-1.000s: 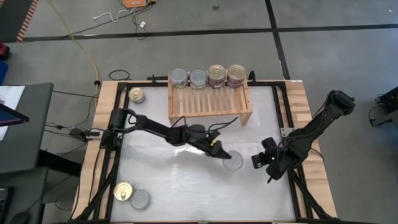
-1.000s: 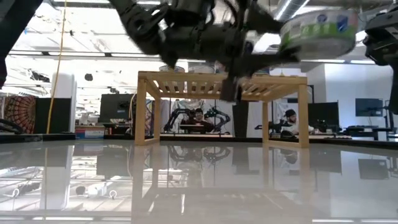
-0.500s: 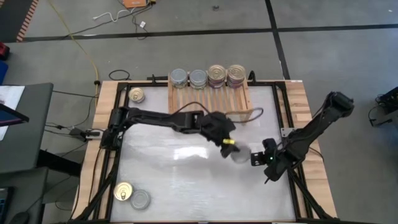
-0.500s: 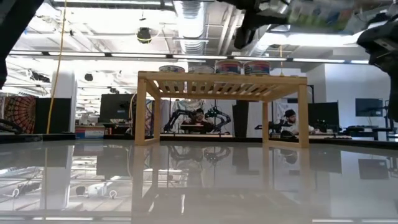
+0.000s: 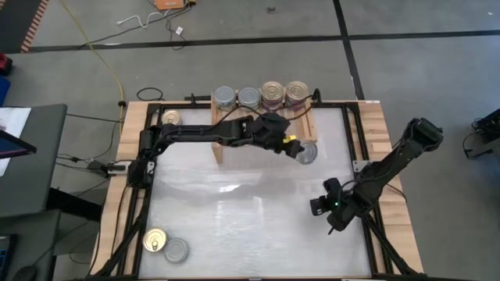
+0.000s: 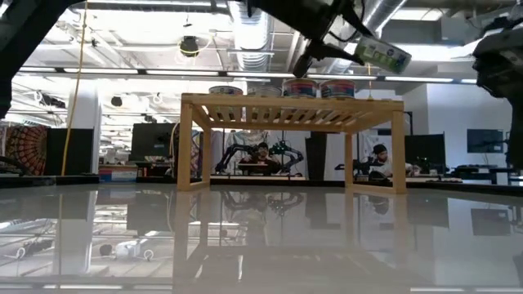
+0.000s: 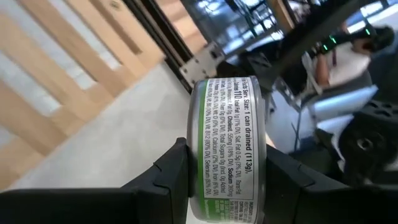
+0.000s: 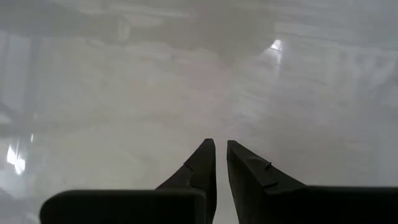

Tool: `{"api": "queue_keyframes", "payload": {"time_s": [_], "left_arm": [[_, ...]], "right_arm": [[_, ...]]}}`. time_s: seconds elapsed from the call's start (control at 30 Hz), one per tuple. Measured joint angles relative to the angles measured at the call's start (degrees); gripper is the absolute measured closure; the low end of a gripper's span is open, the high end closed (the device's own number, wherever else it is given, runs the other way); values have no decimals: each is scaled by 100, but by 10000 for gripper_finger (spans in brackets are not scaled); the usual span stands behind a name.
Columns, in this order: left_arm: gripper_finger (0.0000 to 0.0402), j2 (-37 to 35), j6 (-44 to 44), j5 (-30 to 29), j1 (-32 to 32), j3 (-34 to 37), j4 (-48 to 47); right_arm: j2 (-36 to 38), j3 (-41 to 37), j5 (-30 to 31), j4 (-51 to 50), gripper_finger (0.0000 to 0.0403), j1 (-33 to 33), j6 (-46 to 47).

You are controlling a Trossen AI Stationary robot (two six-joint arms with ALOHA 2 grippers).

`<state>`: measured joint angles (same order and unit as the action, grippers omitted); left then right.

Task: Stack canned seafood by type on shelf
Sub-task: Put the green tuna can on the shelf

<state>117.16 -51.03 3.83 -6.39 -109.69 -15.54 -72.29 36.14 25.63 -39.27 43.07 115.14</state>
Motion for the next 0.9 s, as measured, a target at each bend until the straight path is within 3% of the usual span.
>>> {"api": "queue_keyframes", "payload": {"time_s": [0.2,0.37,0.6,0.9], "left_arm": [[264,0,-425,-575,-27,0,16],[264,0,-740,-841,9,0,241],[264,4,-1156,-1731,131,2,245],[264,4,-1743,-3152,128,2,133]], "right_arm": [[707,0,-89,-153,333,-121,-1259],[1559,0,-292,-886,314,-234,-2145],[2598,0,-297,-1806,250,-236,-2905],[3265,0,-293,-2027,165,-236,-3715]]}}
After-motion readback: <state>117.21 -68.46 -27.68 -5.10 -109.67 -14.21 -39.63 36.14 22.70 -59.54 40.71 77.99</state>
